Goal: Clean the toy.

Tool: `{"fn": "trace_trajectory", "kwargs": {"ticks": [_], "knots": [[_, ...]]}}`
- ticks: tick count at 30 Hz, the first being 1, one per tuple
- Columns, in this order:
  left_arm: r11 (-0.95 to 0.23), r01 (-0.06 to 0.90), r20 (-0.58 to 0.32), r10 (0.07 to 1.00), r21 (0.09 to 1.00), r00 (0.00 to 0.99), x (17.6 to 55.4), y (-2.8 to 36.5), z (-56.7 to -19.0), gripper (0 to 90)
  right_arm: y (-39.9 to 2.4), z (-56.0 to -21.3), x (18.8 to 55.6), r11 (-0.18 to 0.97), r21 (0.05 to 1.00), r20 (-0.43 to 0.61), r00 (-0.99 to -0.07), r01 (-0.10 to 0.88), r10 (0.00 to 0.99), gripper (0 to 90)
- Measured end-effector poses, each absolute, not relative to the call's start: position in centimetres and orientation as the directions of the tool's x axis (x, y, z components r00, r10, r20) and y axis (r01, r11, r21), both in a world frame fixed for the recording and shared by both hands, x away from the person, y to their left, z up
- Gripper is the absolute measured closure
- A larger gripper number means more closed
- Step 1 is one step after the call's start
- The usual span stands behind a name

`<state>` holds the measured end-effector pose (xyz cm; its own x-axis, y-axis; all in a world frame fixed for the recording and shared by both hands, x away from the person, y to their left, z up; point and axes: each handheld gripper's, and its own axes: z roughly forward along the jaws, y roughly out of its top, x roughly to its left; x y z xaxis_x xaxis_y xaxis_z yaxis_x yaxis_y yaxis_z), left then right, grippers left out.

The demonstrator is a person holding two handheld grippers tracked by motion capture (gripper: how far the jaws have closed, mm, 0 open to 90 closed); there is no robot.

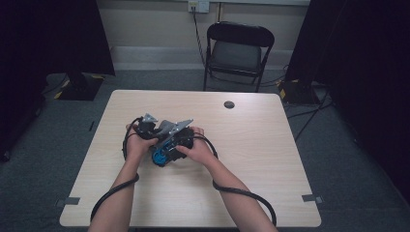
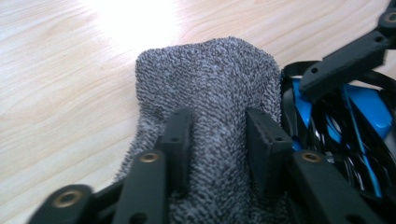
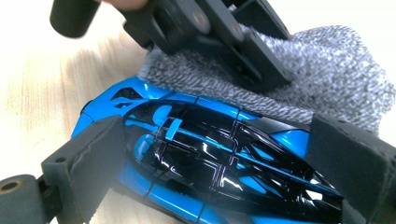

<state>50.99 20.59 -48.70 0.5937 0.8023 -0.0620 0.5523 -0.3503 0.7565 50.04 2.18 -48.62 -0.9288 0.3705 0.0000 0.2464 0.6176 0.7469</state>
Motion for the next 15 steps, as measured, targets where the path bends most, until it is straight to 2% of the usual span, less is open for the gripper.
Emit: {"fn": "trace_trajectory", "kwargs": {"ticks": [5,8,11,15], "knots": [[-0.316,0.572,-0.077,0.826,0.757,0.558,51.14,20.12,-49.0,55.7,2.23,-48.55,50.08,0.625,0.741,-0.003,-0.93,0.245,0.368,4.3],[-0.331,0.583,-0.067,0.828,0.742,0.556,51.26,19.91,-49.0,57.1,2.21,-48.55,50.06,0.624,0.741,-0.002,-0.929,0.246,0.369,4.3],[-0.335,0.582,-0.076,0.819,0.741,0.569,51.3,19.89,-49.14,65.3,2.24,-48.55,50.06,0.625,0.741,-0.003,-0.93,0.245,0.368,4.3],[-0.344,0.578,-0.077,0.81,0.74,0.581,51.16,19.91,-49.14,71.4,2.22,-48.56,50.05,0.624,0.742,-0.004,-0.93,0.244,0.369,4.3]]}}
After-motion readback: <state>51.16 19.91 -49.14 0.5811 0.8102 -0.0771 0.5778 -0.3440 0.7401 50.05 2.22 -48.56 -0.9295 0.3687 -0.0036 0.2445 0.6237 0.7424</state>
